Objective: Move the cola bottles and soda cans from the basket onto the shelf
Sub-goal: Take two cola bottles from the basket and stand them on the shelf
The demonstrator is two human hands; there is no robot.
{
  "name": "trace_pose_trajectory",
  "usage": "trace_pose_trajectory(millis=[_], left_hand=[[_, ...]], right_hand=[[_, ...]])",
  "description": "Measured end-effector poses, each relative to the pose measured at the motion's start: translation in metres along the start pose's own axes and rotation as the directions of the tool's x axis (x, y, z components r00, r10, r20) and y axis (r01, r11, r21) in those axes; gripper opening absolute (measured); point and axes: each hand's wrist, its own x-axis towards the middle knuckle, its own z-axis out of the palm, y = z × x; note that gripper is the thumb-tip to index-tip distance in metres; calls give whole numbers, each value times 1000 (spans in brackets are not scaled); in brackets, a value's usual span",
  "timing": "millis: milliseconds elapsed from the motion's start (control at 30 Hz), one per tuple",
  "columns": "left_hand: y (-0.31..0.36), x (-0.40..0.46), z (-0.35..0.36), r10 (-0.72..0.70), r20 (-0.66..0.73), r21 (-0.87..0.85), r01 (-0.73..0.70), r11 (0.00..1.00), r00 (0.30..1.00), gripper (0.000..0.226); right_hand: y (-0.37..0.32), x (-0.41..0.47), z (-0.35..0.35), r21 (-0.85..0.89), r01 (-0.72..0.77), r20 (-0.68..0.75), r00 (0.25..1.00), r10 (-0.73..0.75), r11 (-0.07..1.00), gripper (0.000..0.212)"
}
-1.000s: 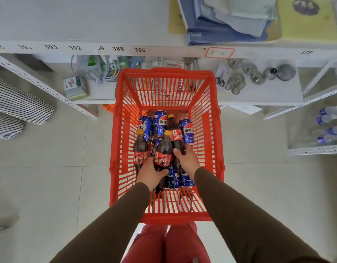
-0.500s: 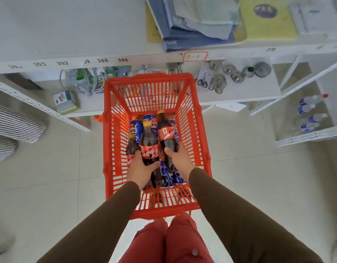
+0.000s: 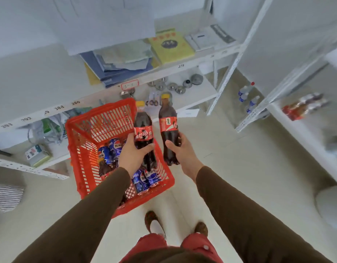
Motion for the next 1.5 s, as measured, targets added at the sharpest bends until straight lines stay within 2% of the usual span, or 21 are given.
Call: trace_pose_trajectory(millis=[133, 267, 433, 700, 933, 1067, 1233, 1367, 1500], left_hand=[[60, -17, 58, 105, 80, 4, -105, 994, 991, 62], [112, -50, 143, 189, 175, -5, -191, 982, 966, 54], [161, -109, 268, 255, 324, 3, -271, 963, 911, 53], [219, -184, 449, 306, 552, 15, -376, 926, 776, 63], [264, -210, 581, 349, 714, -38, -464, 885, 607, 57], [295, -238, 650, 367, 780, -64, -519, 853, 506, 62], [335, -286, 729, 404, 830, -152, -541, 827, 384, 65], [368, -323, 800, 442, 821, -201, -543, 816, 361, 66], [397, -359, 862, 479, 803, -263, -509, 819, 355, 59]], right_hand=[[-11, -33, -75, 59, 55, -124, 991, -47, 997, 47], [-15, -81, -166, 98, 106, -255, 964, -78, 990, 39], [-4, -152, -296, 113, 165, -420, 902, -104, 980, 49], [22, -240, -470, 184, 247, -663, 746, -66, 951, 54], [33, -279, -577, 199, 305, -837, 547, -1, 931, 52], [33, -304, -633, 203, 343, -902, 430, 39, 917, 48], [30, -349, -708, 182, 417, -946, 321, 43, 890, 45], [23, -382, -780, 125, 454, -963, 271, -3, 882, 49], [15, -411, -854, 80, 464, -956, 286, -64, 882, 50]])
